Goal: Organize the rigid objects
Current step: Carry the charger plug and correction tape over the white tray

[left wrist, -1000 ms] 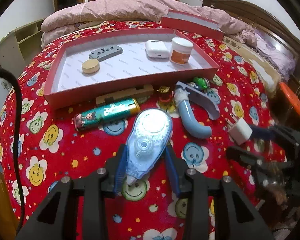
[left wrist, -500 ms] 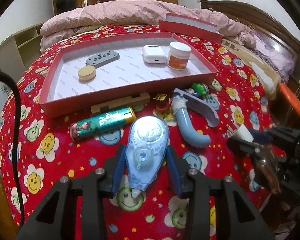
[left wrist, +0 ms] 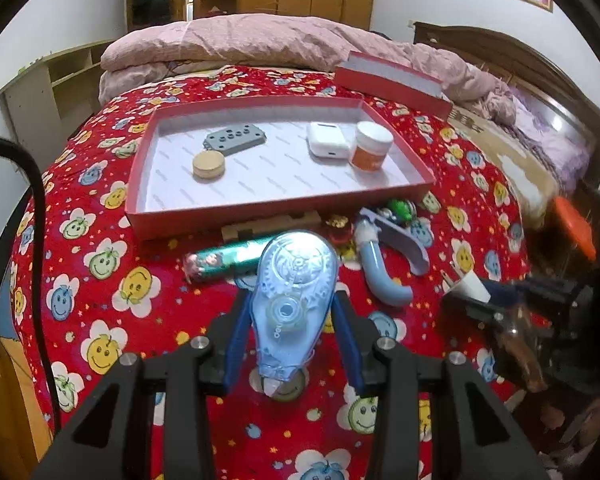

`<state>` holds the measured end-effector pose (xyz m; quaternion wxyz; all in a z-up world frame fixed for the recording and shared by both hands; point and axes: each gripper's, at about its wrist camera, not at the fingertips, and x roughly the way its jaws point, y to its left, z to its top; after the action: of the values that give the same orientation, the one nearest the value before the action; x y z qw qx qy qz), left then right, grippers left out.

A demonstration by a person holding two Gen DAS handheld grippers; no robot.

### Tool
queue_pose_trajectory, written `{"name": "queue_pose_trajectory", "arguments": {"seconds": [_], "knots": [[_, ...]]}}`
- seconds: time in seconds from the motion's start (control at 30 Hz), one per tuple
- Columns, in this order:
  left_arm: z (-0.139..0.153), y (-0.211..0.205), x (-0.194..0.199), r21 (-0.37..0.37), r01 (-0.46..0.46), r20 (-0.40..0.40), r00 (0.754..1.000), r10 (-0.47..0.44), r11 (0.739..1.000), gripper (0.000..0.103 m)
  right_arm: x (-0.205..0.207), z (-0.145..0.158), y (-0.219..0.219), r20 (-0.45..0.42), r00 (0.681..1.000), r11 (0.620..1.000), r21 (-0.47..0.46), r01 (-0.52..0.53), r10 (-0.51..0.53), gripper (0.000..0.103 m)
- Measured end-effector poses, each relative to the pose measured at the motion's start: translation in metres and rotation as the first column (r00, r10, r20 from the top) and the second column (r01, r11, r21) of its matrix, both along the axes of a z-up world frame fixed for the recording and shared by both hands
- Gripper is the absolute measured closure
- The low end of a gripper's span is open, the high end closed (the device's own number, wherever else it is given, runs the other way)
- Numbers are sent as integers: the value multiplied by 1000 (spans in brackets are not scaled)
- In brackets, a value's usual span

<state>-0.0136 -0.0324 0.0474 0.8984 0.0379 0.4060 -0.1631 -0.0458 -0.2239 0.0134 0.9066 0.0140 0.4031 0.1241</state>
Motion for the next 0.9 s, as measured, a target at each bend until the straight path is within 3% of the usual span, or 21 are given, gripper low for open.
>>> {"name": "queue_pose_trajectory", "arguments": {"seconds": [0.9], "knots": [[28,7,76,6,-91,-27,995,91,996,61,77,48,30,23,996,996,1,-85,85,76]]}}
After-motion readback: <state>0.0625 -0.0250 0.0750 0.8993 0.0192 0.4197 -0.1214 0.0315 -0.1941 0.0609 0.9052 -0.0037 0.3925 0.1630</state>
